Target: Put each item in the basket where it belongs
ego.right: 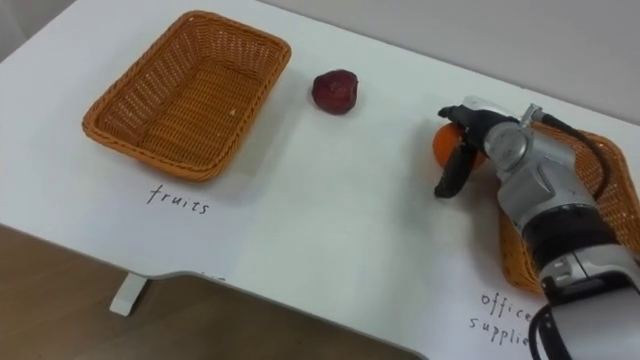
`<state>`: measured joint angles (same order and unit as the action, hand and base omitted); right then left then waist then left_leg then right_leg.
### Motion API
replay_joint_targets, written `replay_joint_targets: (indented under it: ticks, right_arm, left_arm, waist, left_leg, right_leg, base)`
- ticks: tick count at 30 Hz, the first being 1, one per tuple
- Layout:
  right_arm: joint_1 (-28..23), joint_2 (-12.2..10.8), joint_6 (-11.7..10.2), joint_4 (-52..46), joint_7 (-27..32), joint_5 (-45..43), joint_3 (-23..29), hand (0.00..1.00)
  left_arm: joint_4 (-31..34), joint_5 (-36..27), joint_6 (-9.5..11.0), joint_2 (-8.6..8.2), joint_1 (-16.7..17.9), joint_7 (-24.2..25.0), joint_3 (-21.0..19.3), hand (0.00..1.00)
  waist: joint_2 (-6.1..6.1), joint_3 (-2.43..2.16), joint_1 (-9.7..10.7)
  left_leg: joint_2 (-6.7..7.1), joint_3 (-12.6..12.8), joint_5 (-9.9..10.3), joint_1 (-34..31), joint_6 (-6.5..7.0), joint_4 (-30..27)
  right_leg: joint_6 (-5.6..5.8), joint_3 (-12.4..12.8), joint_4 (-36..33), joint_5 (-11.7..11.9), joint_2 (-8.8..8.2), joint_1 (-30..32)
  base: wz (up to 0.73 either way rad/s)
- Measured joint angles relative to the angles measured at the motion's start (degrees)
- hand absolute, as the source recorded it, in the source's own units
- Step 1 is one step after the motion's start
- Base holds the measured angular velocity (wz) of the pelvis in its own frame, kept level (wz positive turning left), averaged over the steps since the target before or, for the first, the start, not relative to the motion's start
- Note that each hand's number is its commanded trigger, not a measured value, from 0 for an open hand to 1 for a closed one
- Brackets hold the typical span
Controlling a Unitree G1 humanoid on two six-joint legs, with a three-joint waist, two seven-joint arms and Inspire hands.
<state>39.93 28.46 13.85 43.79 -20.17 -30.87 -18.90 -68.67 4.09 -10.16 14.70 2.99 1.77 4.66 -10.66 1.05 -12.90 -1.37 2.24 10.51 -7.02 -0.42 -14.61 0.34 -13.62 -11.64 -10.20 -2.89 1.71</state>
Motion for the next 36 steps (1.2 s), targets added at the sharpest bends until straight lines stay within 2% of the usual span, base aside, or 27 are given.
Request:
replay_joint_targets:
  ticks: [2, 8, 16, 36]
  right_arm:
    - [0.04, 0.02, 0.01, -0.08, 0.15, 0.01, 0.0, 1.0]
    - [0.17, 0.02, 0.01, -0.05, -0.38, 0.8, -0.23, 1.0]
    - [0.17, 0.01, 0.0, -0.05, -0.7, 1.06, -0.22, 1.0]
    - [0.18, 0.01, -0.09, -0.07, -0.43, 1.05, -0.22, 1.0]
  left_arm:
    - [0.01, 0.01, -0.12, 0.01, -0.04, 0.0, 0.0, 0.0]
    - [0.13, 0.01, -0.24, 0.08, -0.17, 0.04, 0.0, 0.0]
    - [0.08, 0.03, -0.22, 0.42, -0.21, -0.12, -0.01, 0.0]
    - [0.13, 0.01, 0.26, 0.43, -0.78, -0.1, -0.01, 0.0]
  waist:
    - [-0.18, -0.14, 0.01]
    - [-0.31, -0.13, 0.03]
    - [-1.13, 0.14, 0.01]
    - [-1.39, 0.09, -0.02]
  left_leg:
    - [-0.01, 0.0, 0.0, -0.28, 0.0, -0.1]
    - [0.0, 0.0, 0.0, -0.36, 0.0, -0.15]
    - [0.0, 0.0, 0.0, -0.4, 0.0, -0.13]
    - [-0.01, 0.05, 0.0, -0.7, 0.0, -0.22]
  right_leg:
    - [0.0, -0.01, 0.0, 0.0, 0.0, 0.24]
    - [0.0, -0.02, 0.0, 0.0, -0.03, 0.3]
    - [0.0, 0.07, 0.0, 0.01, -0.02, 0.39]
    - [0.0, 0.15, -0.05, 0.01, -0.04, 0.74]
  base:
    - [0.0]
    - [0.0]
    - [0.0]
    - [0.0]
